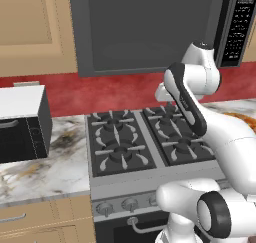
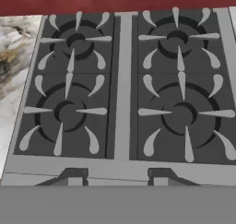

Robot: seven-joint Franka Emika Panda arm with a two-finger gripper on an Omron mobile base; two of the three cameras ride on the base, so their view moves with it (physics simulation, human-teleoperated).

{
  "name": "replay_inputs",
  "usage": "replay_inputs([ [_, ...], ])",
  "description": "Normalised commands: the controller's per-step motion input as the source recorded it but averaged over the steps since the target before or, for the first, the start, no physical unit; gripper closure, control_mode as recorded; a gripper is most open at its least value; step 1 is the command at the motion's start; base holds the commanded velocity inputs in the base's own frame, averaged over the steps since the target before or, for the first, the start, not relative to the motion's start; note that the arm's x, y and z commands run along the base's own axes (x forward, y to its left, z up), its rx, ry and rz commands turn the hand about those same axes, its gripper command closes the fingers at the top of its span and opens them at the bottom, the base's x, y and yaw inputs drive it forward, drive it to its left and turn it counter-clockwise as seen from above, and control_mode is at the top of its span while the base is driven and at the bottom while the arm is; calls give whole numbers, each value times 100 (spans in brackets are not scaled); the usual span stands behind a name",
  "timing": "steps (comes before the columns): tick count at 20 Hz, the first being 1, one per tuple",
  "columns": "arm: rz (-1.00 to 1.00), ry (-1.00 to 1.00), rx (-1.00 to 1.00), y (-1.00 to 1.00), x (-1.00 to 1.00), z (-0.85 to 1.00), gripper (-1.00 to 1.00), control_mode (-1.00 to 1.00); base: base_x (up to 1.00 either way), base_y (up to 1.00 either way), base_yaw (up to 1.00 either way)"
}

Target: Open the microwave door.

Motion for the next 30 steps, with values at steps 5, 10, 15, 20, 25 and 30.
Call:
replay_inputs([
  [5,0,-7,0,0,-19,1,-100,-100,0,0,0],
  [10,0,-40,0,-5,-56,23,-100,-100,0,0,0],
  [15,0,-66,0,-19,-61,67,-100,-100,0,0,0],
  [20,0,-78,0,-58,-78,99,-100,-100,0,0,0],
  [25,0,-67,0,-85,-51,59,-100,-100,0,0,0],
  [30,0,-59,0,-43,-2,0,-100,-100,0,0,0],
])
